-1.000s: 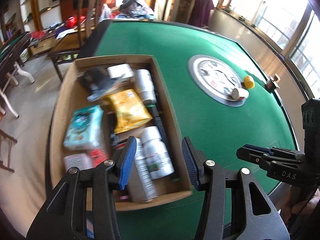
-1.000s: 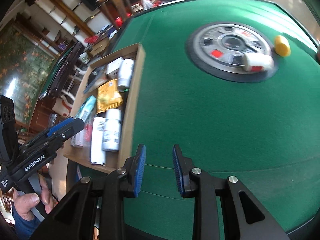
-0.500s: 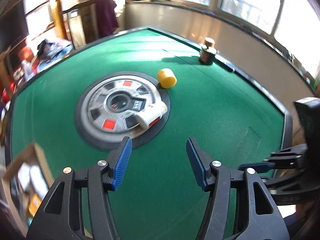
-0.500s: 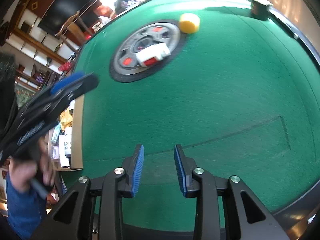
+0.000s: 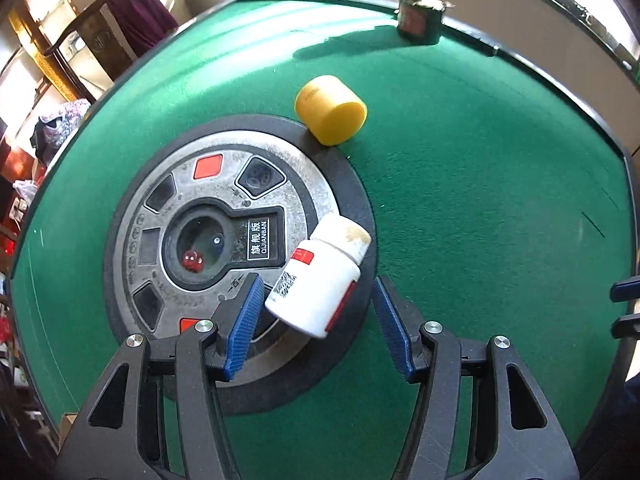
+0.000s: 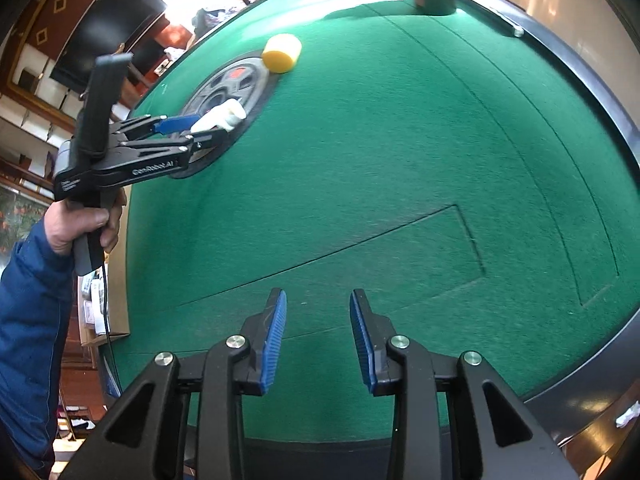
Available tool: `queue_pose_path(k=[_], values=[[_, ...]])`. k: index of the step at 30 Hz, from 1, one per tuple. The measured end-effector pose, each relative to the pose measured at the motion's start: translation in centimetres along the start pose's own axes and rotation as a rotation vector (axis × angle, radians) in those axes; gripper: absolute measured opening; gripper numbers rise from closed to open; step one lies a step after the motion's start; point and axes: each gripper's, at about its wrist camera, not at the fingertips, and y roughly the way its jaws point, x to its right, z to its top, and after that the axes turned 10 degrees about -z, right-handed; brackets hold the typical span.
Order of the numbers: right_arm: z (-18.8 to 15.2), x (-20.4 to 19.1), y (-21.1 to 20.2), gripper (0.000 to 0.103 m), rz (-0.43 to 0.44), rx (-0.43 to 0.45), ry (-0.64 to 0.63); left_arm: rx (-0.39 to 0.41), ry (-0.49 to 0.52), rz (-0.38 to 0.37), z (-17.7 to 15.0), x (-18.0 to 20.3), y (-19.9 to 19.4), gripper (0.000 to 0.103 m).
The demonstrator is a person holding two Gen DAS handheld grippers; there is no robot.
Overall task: Organize objects
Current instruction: 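Grasp the white pill bottle with the left gripper while the right gripper grasps the yellow tape roll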
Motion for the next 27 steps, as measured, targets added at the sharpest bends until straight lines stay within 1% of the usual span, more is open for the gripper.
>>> queue_pose_path(k=[1,2,3,4,5,6,9,12,15,17,18,19,21,23,27], values=[[0.1,0.1,-0.1,0.033,-0.002,0.001,0.003,0.012,-0.005,0.000,0.0,-0.2,0.2,0.057],[0.3,0.3,-0.1,0.033,-0.002,0.002,0.006,0.022,-0.013,-0.007,0.0,-0.3,0.2,0.054],[0.6,0.3,0.0,0.033,0.001,0.002,0.008,0.032,-0.031,-0.012,0.1,-0.4,0.2,0.050],[0.9,0.4,-0.1,0.033,0.002,0.003,0.011,0.043,-0.053,-0.011,0.0,-0.5,0.3,0.041],[1.3,0.5,-0.1,0.033,0.004,0.004,0.012,0.060,-0.079,-0.006,0.0,-0.6,0.2,0.036],[1.8,0.5,-0.1,0.033,0.007,0.004,0.013,0.072,-0.100,0.002,-0.2,-0.5,0.1,0.034],[3.7,0.4,-0.1,0.033,0.017,-0.004,0.019,0.094,-0.166,-0.001,-1.2,0.2,-0.3,0.034],[6.7,-0.3,-0.4,0.035,0.017,0.021,0.006,0.102,-0.240,-0.004,-3.3,1.2,-1.1,0.034],[10.3,-1.6,-0.3,0.046,0.005,0.049,-0.020,0.111,-0.321,-0.005,-5.7,2.3,-2.0,0.034],[12.7,-2.6,0.2,0.049,0.004,0.068,-0.034,0.125,-0.373,-0.011,-7.8,2.8,-2.8,0.034],[14.1,-3.3,0.8,0.053,-0.010,0.067,-0.045,0.129,-0.391,-0.012,-8.5,3.0,-3.1,0.034],[15.1,-3.6,1.3,0.053,-0.021,0.066,-0.046,0.134,-0.405,-0.013,-9.1,3.1,-3.4,0.034],[17.7,-4.7,2.7,0.053,-0.005,0.056,-0.035,0.135,-0.420,-0.002,-10.0,3.3,-3.7,0.034],[19.8,-5.5,3.8,0.053,-0.011,0.060,-0.010,0.137,-0.426,0.002,-10.7,3.4,-4.0,0.034],[23.3,-6.8,6.8,0.053,-0.008,0.010,0.034,0.145,-0.445,-0.002,-11.0,3.3,-4.2,0.034]])
